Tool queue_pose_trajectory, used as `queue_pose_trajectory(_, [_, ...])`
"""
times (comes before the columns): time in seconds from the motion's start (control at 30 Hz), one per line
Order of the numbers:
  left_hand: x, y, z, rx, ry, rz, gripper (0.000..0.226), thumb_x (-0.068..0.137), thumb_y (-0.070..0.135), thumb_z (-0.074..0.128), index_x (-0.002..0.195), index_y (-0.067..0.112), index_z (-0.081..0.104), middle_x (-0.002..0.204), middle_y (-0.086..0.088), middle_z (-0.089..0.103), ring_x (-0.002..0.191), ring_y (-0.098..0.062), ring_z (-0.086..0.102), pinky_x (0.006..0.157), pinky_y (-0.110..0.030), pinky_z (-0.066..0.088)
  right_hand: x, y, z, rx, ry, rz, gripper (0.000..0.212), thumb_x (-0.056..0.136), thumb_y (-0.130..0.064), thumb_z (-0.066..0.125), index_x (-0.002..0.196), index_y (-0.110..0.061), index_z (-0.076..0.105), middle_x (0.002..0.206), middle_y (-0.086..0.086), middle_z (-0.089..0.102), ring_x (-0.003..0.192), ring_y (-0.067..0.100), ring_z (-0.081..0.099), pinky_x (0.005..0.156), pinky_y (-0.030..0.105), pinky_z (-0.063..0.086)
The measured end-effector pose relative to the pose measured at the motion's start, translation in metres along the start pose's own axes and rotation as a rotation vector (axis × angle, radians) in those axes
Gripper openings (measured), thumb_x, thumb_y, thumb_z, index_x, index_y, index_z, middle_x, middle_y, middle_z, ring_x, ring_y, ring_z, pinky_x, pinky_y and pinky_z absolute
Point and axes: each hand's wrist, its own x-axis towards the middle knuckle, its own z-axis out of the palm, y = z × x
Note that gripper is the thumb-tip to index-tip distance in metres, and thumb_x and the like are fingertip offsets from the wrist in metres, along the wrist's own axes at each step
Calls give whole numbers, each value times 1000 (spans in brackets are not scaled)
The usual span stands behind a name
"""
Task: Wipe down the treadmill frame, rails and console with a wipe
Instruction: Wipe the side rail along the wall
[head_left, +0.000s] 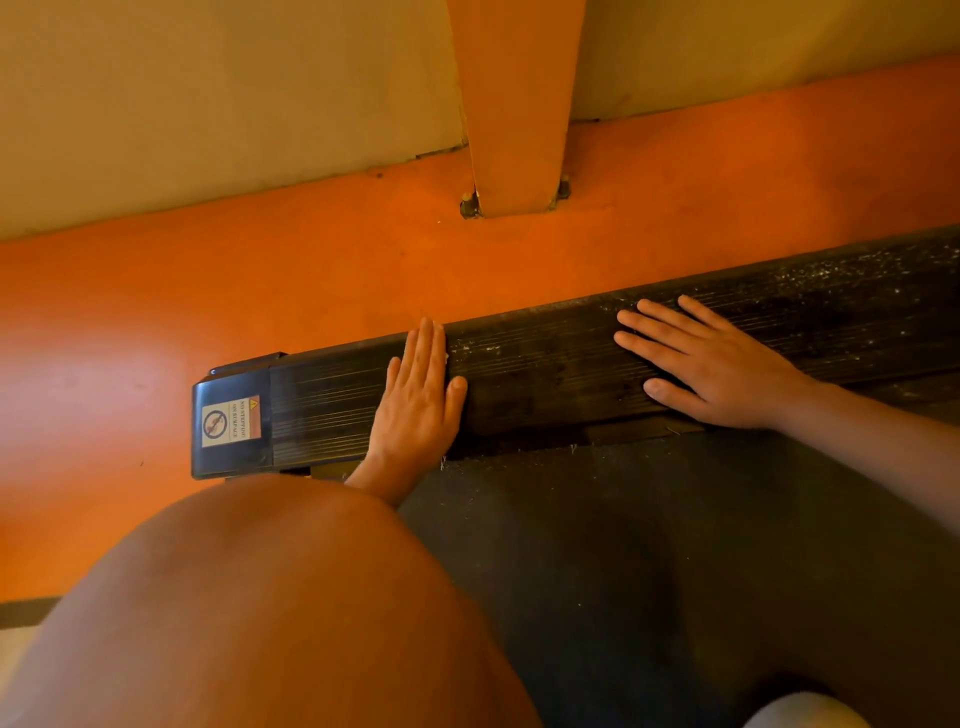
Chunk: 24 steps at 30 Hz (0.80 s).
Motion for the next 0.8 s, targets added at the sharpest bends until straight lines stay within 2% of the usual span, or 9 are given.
queue_pose_trajectory(0.17, [-54, 4, 20, -8, -38, 2, 67, 106, 52, 16, 160, 24, -12, 167, 8, -21, 152, -9, -21, 122, -34, -11, 0, 0, 2, -5, 19, 0, 65, 107, -61, 15, 164, -28, 11, 172, -5, 1, 158, 12, -7, 127, 43, -3])
queue_pose_trajectory(0.4, [11, 6, 0, 2, -2, 6, 66, 108, 48, 18, 161, 20, -9, 168, 1, -16, 154, -13, -18, 125, -40, -6, 0, 1, 1, -11, 2, -5, 65, 108, -59, 17, 164, -28, 9, 172, -6, -2, 158, 12, -8, 127, 42, -5])
queue_pose_trajectory(0.63, [-66, 8, 22, -53, -27, -12, 67, 105, 54, 15, 161, 24, -7, 168, 7, -15, 154, -9, -18, 123, -36, -8, 0, 1, 1, -15, 3, 1, 65, 107, -61, 14, 164, -28, 10, 172, -6, 0, 158, 12, -7, 127, 42, -5])
queue_pose_trajectory(0.8, [-7, 2, 3, -38, -17, 1, 63, 109, 47, 19, 160, 23, -9, 168, 4, -16, 153, -11, -19, 125, -40, -7, 1, 0, 2, -16, -4, 0, 65, 107, -60, 15, 164, -28, 10, 172, -6, 0, 158, 12, -7, 127, 42, -5])
